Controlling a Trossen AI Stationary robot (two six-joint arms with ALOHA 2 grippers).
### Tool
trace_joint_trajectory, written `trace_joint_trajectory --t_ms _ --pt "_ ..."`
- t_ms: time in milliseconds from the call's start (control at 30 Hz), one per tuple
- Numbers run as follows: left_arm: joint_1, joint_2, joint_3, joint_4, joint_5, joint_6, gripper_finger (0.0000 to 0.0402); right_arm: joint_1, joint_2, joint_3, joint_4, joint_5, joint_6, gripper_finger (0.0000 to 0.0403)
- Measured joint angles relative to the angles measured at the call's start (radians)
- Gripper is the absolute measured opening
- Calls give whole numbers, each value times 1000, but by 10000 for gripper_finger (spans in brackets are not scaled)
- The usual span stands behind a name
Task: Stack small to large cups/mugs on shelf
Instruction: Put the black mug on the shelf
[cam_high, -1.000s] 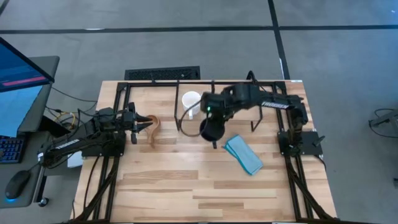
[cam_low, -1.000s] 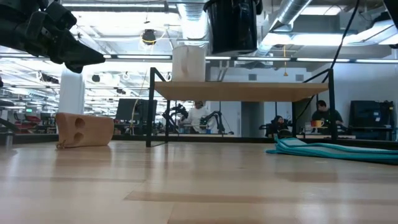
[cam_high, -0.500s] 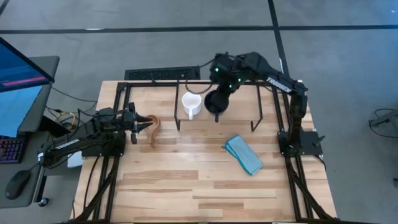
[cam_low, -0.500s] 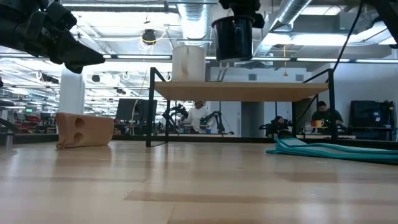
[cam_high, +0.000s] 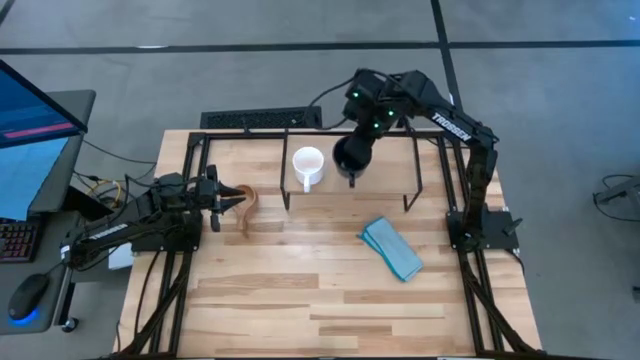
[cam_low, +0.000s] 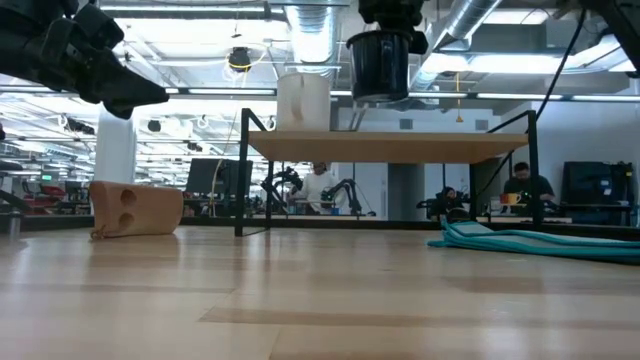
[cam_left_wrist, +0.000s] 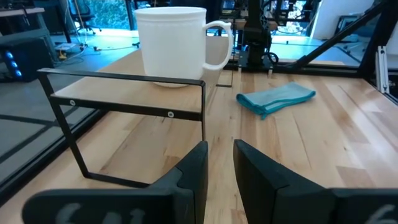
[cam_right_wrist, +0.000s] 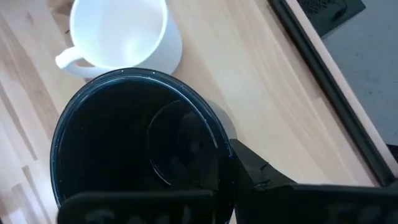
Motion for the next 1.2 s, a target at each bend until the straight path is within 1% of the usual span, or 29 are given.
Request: trace_joint_trajectory --t_ms 167,267,367,533,633,733,833,1033,1133,1200 --pt "-2 0 0 -11 0 -24 69 -23 -15 -10 2 -1 -20 28" --pt "-19 0 0 -14 0 -25 69 -31 -56 -65 21 1 -23 28" --pt "-43 0 0 -15 0 -25 69 -39 -123 -181 100 0 -21 28" --pt "-78 0 0 -15 -2 -25 69 -38 -290 -454 327 -65 -5 28" --pt "-90 0 0 -14 -3 -25 69 -34 -375 -603 440 -79 14 28" --pt "-92 0 0 -9 -7 -25 69 -22 -427 -695 517 -79 46 28" --pt "-92 0 0 -8 -8 -25 69 0 -433 -719 526 -77 85 28" --pt "-92 0 0 -8 -9 -15 69 33 -388 -697 529 -79 95 28" --pt "-92 0 0 -8 -9 -16 69 32 -378 -675 482 -45 110 28" --pt "-92 0 0 -8 -9 -16 69 29 -368 -652 479 -26 125 28"
